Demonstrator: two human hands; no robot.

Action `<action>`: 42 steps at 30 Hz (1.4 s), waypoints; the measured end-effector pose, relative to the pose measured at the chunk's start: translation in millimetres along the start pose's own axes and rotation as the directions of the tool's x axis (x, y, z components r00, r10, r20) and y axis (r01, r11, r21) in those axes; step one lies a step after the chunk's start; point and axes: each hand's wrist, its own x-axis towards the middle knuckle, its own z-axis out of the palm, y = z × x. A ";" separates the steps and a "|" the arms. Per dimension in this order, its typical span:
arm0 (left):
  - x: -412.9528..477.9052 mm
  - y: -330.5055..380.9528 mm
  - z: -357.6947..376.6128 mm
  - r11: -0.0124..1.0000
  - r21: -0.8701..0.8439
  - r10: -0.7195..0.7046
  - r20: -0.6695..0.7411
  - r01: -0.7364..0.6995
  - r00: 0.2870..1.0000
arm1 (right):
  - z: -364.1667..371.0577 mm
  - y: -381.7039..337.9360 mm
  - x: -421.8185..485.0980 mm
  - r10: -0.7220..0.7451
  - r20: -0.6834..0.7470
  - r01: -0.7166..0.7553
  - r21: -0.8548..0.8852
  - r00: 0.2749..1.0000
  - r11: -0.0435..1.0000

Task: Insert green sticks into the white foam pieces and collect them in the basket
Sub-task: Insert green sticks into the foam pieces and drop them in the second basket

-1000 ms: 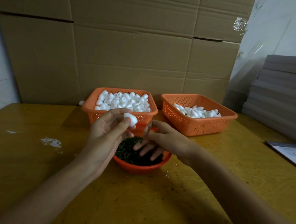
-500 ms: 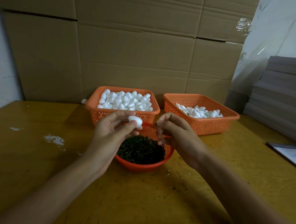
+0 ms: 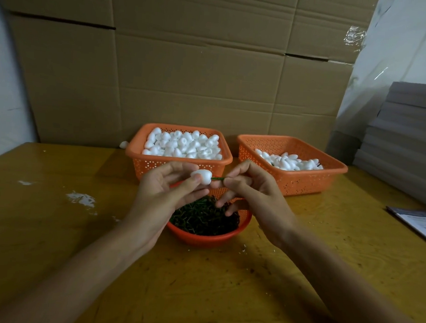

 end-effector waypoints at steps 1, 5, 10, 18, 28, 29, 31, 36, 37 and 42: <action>0.0 -0.4 -0.5 1.000 0.006 0.002 0.001 -0.002 1.000 | 0.4 0.2 0.0 -0.008 -0.002 0.008 -0.013 1.000 1.000; 0.0 -4.0 -0.4 0.996 0.077 0.037 0.018 -0.038 0.999 | 4.7 3.1 -0.8 -0.056 -0.009 0.055 -0.098 0.998 0.994; -0.2 -7.3 -0.4 0.985 0.149 0.078 0.025 -0.081 0.997 | 8.3 5.5 -3.1 -0.118 -0.027 0.111 -0.182 0.993 0.977; -4.9 -12.3 2.8 0.907 0.351 0.204 0.117 -0.232 0.972 | -31.1 -8.8 5.4 -0.315 -0.396 0.159 -0.380 0.862 0.911; -11.6 -16.1 -2.9 0.280 0.819 0.219 0.454 -0.502 0.864 | -105.9 -33.1 10.1 -0.799 -0.590 -0.088 -0.807 0.116 0.584; -12.7 -16.5 -3.1 0.203 0.836 0.158 0.486 -0.510 0.860 | -112.4 -25.5 12.6 -0.782 -0.591 -0.178 -0.807 0.200 0.564; -14.9 -17.0 -2.2 0.091 0.853 0.056 0.511 -0.514 0.858 | -120.0 -7.4 17.8 -0.617 -0.566 -0.424 -0.822 0.546 0.380; -14.1 -15.9 -2.0 0.054 0.861 -0.007 0.507 -0.506 0.862 | -113.0 7.2 17.8 -0.298 -0.494 -0.502 -0.863 0.817 0.052; -14.3 -15.9 -2.0 0.056 0.862 -0.008 0.506 -0.504 0.863 | -108.7 6.6 17.9 -0.336 -0.464 -0.468 -0.881 0.820 0.074; -14.6 -15.9 -1.3 0.117 0.853 0.031 0.509 -0.509 0.860 | -48.2 -0.9 14.2 -0.381 -0.173 -0.075 -0.963 0.908 0.258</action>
